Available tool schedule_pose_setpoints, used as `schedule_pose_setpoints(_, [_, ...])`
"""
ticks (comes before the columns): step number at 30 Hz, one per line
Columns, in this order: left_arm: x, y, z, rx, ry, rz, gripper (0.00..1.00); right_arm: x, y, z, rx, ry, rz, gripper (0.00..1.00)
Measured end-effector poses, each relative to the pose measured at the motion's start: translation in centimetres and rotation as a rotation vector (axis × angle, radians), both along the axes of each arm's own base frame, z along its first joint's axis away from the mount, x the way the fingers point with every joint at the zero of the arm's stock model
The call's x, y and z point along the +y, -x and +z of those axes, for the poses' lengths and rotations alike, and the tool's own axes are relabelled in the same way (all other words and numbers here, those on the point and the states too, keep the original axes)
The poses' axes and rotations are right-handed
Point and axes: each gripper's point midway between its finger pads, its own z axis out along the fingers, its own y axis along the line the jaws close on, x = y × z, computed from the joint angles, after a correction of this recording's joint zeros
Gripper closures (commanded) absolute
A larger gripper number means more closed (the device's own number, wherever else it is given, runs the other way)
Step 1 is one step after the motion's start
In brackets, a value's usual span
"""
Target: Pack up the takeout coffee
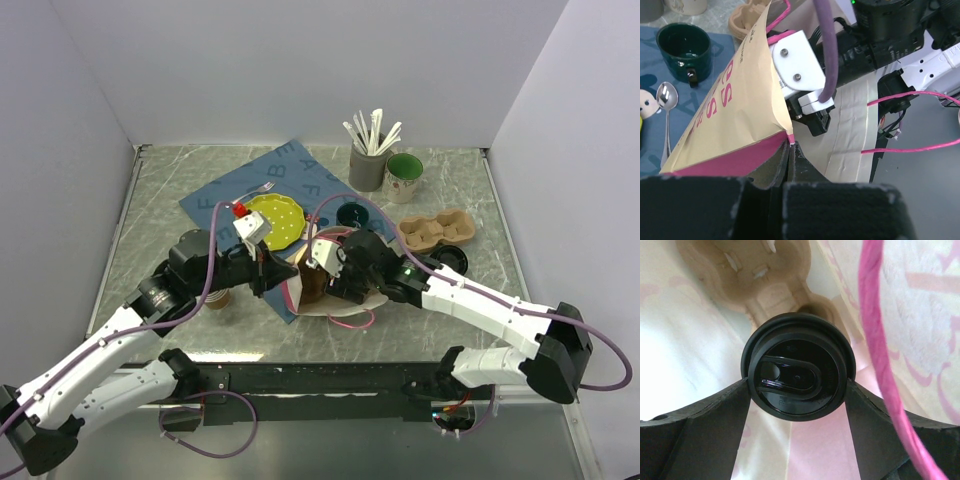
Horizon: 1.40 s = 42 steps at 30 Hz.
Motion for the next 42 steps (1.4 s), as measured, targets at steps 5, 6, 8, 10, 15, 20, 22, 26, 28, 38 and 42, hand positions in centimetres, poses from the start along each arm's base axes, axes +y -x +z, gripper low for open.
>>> schedule_pose_setpoints(5, [0.0, -0.2, -0.1, 0.025, -0.008, 0.012, 0.99, -0.4, 0.3, 0.3, 0.007, 0.003, -0.007, 0.34])
schedule_pose_setpoints(6, [0.0, -0.2, -0.1, 0.028, -0.007, 0.013, 0.99, -0.5, 0.4, 0.3, 0.009, 0.002, -0.011, 0.37])
schedule_pose_setpoints(8, [-0.1, -0.3, 0.0, 0.035, -0.008, 0.019, 0.99, -0.7, 0.5, 0.4, 0.011, 0.002, -0.011, 0.38])
schedule_pose_setpoints(10, [-0.1, -0.4, 0.1, 0.044, -0.010, 0.026, 0.99, -0.8, 0.7, 0.5, 0.014, 0.004, -0.011, 0.38])
schedule_pose_setpoints(15, [-0.3, -0.8, 0.6, 0.077, -0.019, 0.043, 0.99, -1.0, 1.2, 1.2, 0.028, 0.005, 0.002, 0.36])
schedule_pose_setpoints(20, [-0.5, -1.0, 0.7, 0.111, -0.029, 0.050, 0.99, -0.8, 1.4, 2.7, 0.028, -0.013, 0.019, 0.30])
schedule_pose_setpoints(22, [-0.5, -1.0, 0.7, 0.121, -0.033, 0.054, 0.99, -0.6, 1.4, 3.2, 0.026, -0.023, 0.023, 0.30])
schedule_pose_setpoints(26, [-0.5, -1.0, 0.6, 0.141, -0.044, 0.061, 0.99, -0.7, 1.6, 3.5, 0.032, -0.022, 0.026, 0.32])
schedule_pose_setpoints(28, [-0.5, -1.1, 0.6, 0.157, -0.047, 0.064, 0.99, -0.9, 1.8, 3.5, 0.042, -0.015, 0.027, 0.32])
schedule_pose_setpoints(38, [-1.3, -1.6, 1.2, 0.236, -0.058, 0.078, 0.99, -1.2, 2.8, 5.9, 0.072, -0.042, 0.027, 0.33])
schedule_pose_setpoints(42, [-1.8, -1.7, 1.3, 0.280, -0.065, 0.076, 0.99, -1.5, 3.5, 6.9, 0.089, -0.059, 0.023, 0.34])
